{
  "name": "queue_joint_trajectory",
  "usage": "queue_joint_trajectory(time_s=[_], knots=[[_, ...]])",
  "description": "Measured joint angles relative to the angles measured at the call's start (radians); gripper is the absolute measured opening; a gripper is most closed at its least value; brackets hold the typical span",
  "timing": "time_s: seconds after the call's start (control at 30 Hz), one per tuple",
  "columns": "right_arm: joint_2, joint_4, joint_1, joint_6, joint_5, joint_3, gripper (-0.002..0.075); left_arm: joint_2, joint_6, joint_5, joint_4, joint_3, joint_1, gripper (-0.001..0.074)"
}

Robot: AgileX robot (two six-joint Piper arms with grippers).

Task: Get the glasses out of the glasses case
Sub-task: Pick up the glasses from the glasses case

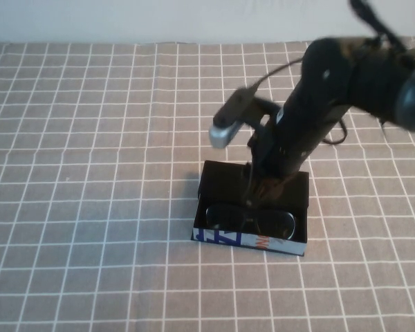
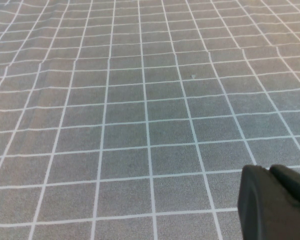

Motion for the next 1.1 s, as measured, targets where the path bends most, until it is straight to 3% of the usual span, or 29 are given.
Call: queue_joint_trajectory(time_s=[0.93, 1.03, 1.1], knots=[[0.130, -0.034, 0.007, -0.036, 0.008, -0.005, 0.0250, 0.000, 0.000, 0.000, 0.000, 0.000, 0.000, -0.0005], [0.134, -0.031, 0.007, -0.038, 0.011, -0.005, 0.0215, 0.000, 0.000, 0.000, 0.000, 0.000, 0.000, -0.0005], [0.134, -0.031, 0.007, -0.038, 0.018, -0.005, 0.0145, 0.000, 0.000, 0.000, 0.000, 0.000, 0.000, -0.0005]])
